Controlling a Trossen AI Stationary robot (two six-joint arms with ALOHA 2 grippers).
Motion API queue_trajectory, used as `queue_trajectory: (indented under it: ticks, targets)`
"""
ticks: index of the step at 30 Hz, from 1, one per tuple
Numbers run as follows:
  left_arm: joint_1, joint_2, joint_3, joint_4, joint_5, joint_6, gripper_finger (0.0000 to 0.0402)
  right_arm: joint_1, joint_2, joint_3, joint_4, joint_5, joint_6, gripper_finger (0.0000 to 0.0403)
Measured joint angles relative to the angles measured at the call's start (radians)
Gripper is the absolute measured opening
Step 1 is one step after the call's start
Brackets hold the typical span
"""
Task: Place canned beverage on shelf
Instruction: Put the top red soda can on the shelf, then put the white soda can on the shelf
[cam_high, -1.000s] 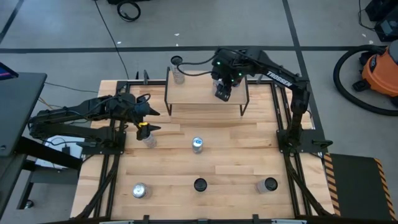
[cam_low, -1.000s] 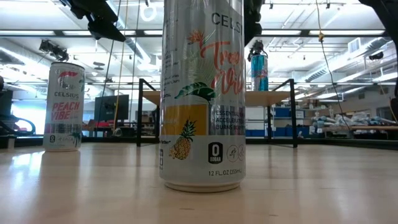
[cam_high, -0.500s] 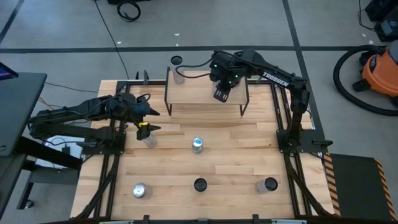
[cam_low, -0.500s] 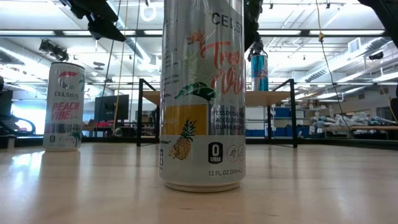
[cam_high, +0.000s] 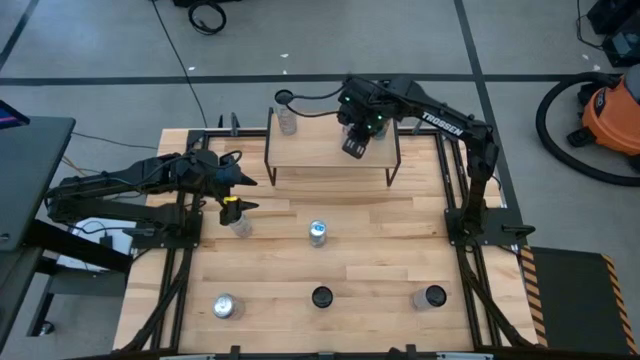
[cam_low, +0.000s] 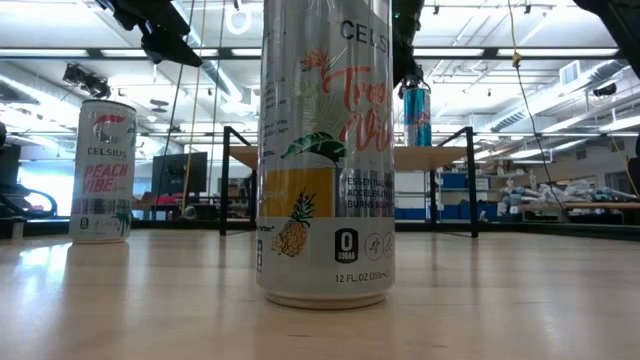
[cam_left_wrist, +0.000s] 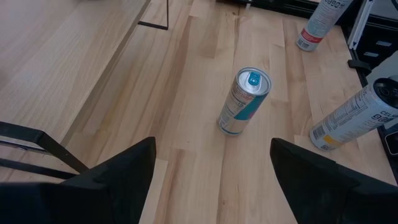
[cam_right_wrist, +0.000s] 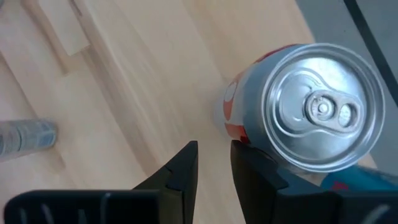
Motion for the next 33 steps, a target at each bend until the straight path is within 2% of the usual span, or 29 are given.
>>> queue_trajectory:
  ticks: [16,33]
  targets:
    - [0.000,0.000,0.000,0.000,0.000,0.000,0.0318,-0.015,0.000,0.000,0.015,-0.028,-0.025,0.0103]
    - [0.000,0.000,0.000,0.000,0.000,-0.023,0.0318,0.111,-0.003,0.082,-0.035,-0.034,-0.018,0.0103]
